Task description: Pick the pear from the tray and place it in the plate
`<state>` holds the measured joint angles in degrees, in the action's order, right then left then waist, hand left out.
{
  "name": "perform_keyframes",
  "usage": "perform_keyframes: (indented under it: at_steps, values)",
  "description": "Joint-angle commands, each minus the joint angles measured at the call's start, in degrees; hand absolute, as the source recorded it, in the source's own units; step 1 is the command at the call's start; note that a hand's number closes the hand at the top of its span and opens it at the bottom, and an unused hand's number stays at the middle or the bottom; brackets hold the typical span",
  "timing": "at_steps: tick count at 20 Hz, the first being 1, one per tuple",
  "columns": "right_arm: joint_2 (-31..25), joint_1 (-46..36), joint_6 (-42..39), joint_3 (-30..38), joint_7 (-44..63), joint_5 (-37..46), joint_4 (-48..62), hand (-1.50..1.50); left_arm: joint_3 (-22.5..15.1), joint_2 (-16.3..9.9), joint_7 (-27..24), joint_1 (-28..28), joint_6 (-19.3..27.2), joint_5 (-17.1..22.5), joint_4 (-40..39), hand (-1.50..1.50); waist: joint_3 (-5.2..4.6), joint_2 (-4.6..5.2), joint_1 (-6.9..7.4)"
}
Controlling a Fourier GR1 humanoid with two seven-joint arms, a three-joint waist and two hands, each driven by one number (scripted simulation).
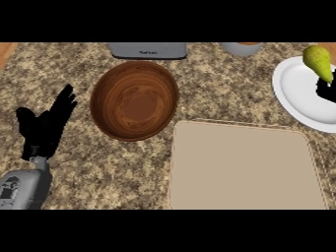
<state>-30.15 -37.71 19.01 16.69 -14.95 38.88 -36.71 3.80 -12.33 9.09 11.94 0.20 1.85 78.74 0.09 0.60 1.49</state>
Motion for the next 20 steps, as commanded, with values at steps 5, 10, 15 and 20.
perform_keyframes:
  at_steps: [5, 10, 15, 20]
  values:
    - [-5.5, -3.8, -11.2, 3.9, -6.1, -3.5, 17.2, -1.5, -0.6, 0.3, 2.5, 1.2, 0.3, -0.5, 1.2, 0.0, 0.11, 0.29, 0.61]
    - [-8.2, -7.2, -13.9, 4.3, -15.3, -3.4, 21.4, -1.5, 0.3, -0.5, 0.7, -0.6, -1.9, 0.9, 1.8, 0.0, 0.14, 0.39, 1.19]
    - [-7.5, -6.2, -12.3, 9.7, -28.5, -9.6, 18.2, -1.5, 0.9, -0.5, -0.9, -0.6, -1.4, 0.4, -0.2, 0.0, 0.16, 0.26, 0.28]
    - [-8.7, -8.5, -24.8, 13.9, -32.1, -16.4, 17.9, -1.5, 0.6, 0.3, 0.0, -2.1, 0.5, -0.7, 2.2, 0.0, 0.0, -0.4, -0.67]
